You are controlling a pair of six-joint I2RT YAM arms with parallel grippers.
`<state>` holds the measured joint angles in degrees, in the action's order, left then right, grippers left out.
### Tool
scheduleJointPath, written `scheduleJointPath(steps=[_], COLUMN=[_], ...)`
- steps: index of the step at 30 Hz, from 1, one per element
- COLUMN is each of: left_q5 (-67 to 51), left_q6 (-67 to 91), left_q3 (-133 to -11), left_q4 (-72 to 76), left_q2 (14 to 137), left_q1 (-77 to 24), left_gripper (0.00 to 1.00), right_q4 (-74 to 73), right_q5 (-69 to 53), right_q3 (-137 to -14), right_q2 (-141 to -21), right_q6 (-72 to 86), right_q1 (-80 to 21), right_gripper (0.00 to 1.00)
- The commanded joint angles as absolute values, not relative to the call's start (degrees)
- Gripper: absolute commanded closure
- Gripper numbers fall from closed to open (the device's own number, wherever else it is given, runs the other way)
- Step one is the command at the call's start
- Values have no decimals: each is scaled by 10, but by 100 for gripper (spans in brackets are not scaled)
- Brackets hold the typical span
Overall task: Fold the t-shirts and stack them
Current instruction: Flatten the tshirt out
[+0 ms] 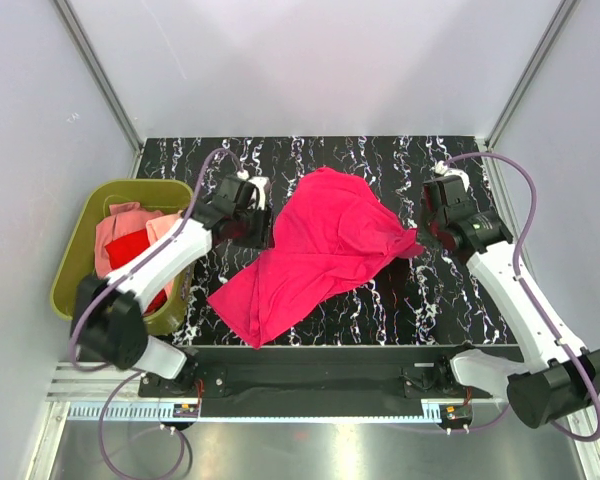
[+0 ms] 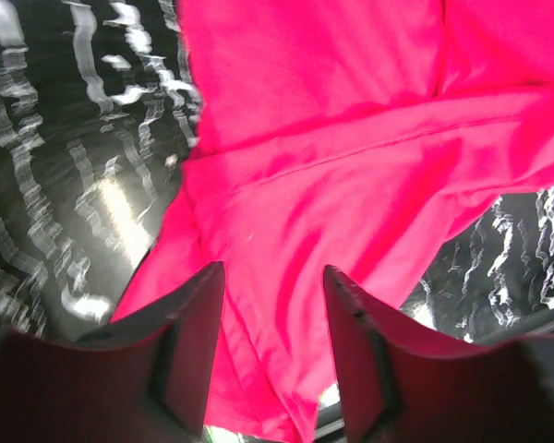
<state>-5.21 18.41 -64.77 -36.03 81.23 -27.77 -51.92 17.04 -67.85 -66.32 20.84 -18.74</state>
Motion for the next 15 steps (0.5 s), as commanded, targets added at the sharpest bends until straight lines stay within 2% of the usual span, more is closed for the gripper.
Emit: scheduleJointPath(steps=[1, 5, 10, 15], left_q5=[-172, -142, -133, -93], left_q6=[96, 65, 26, 16], left_q3=[-681, -707, -707, -709], left_q4=[-337, -352, -347, -349], left_q2=[881, 956, 993, 1016], left_q1=[-256, -252, -250, -249], left_gripper=[52, 54, 48, 48], right_q4=[-486, -469, -458, -452], right_q5=[133, 103, 84, 70], right_q3=[-679, -673, -671, -667], right_q2=[-646, -636, -633, -633], right_q6=[213, 208, 201, 193], right_q1=[-188, -188, -189, -188], right_gripper=[100, 100, 100, 100])
